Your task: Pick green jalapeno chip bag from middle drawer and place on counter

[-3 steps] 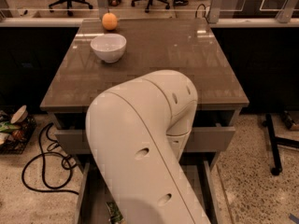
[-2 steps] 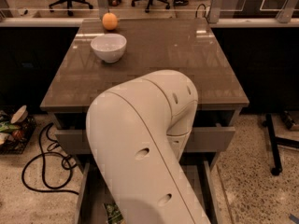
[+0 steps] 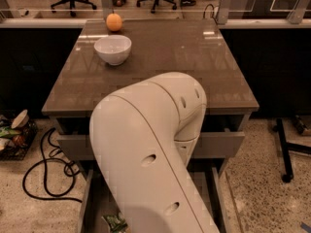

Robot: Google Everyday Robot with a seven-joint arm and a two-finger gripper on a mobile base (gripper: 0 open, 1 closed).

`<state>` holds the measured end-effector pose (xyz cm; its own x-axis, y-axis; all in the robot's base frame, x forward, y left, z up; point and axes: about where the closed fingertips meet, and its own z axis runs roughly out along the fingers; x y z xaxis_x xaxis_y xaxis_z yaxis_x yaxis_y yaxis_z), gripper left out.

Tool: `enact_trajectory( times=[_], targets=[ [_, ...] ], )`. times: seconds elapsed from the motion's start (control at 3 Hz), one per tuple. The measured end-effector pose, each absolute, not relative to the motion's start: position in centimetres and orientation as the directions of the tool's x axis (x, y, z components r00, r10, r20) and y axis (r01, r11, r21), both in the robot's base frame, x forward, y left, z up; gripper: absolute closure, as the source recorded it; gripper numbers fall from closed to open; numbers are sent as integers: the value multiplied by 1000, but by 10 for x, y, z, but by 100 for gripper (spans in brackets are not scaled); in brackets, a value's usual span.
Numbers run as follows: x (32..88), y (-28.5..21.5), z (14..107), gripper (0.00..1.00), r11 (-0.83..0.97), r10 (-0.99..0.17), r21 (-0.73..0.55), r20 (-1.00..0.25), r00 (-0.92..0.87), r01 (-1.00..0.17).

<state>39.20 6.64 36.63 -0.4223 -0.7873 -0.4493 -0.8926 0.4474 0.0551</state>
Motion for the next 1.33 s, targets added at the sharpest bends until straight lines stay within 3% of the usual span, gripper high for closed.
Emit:
enact_trajectory(
  times=[0.33,1.33],
  targets=[
    [392,66,366,100,447,-787,55,-449,-422,-893],
    [400,80,426,100,347,-795,14,-527,-302,-938]
  ],
)
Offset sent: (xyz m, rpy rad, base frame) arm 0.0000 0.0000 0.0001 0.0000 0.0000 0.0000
